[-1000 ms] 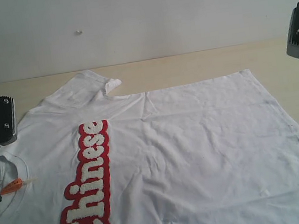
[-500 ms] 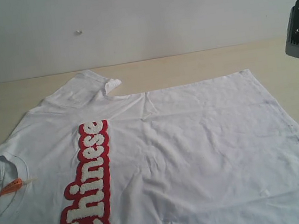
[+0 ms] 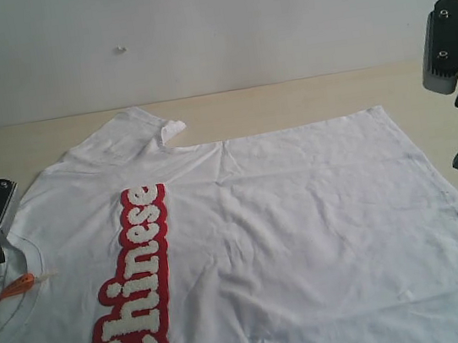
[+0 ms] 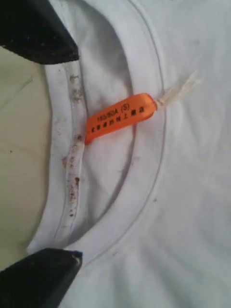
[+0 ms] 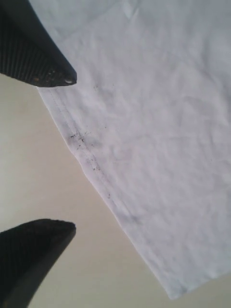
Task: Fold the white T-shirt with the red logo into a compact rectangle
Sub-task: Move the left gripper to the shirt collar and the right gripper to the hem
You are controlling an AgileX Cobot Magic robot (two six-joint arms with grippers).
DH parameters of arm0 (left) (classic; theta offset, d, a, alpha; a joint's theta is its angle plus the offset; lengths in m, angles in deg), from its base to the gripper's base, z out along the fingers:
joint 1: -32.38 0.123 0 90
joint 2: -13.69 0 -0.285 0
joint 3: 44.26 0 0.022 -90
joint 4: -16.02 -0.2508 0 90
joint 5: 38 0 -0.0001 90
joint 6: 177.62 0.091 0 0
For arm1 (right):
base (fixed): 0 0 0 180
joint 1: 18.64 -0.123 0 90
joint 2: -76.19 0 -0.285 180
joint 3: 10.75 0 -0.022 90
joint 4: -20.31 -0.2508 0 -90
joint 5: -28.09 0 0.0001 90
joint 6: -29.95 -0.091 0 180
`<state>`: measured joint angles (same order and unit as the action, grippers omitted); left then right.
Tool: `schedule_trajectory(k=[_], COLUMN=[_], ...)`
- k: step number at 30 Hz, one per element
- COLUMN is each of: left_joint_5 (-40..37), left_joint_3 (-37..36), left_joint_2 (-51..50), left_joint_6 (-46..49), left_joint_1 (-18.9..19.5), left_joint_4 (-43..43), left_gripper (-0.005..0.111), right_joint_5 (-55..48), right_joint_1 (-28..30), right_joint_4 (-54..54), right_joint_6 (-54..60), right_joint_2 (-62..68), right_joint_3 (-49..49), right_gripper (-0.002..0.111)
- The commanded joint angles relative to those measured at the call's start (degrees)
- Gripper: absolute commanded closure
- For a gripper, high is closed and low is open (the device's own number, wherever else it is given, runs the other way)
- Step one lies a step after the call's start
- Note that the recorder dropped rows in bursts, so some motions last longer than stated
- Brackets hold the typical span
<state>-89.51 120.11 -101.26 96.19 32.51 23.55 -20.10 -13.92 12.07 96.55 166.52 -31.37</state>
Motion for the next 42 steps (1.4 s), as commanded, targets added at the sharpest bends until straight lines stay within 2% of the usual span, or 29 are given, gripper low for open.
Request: schedule_trajectory(k=[1,6,15,35,42], left_joint_5=[2.36,3.14,2.79,5.97,4.94], left_joint_3=[-0.23,-0.23,-0.23,-0.23,-0.23], left_joint_2=[-0.60,-1.09,-4.88,-3.44,-2.85], left_joint_6=[0.23,0.45,0.45,2.62,5.86], left_joint_1=[1.51,2.94,2.94,2.61,2.61], left_joint_4=[0.20,0.20,0.44,0.91,7.36], left_gripper=[0.002,0.002,0.002,0.002,0.002], right_joint_5=[0.30,1.73,3.55,5.77,6.69], right_joint_1=[-0.09,-0.09,-0.09,-0.09,-0.09], right_joint_4=[0.25,0.08,-0.73,-1.18,-1.18], right_joint_6=[1.33,1.55,2.53,2.70,2.70], right_joint_2=[2.00,4.61,7.28,7.50,7.50], right_joint_3=[-0.19,-0.19,-0.19,-0.19,-0.19], right_gripper=[0.036,0.036,0.036,0.036,0.036])
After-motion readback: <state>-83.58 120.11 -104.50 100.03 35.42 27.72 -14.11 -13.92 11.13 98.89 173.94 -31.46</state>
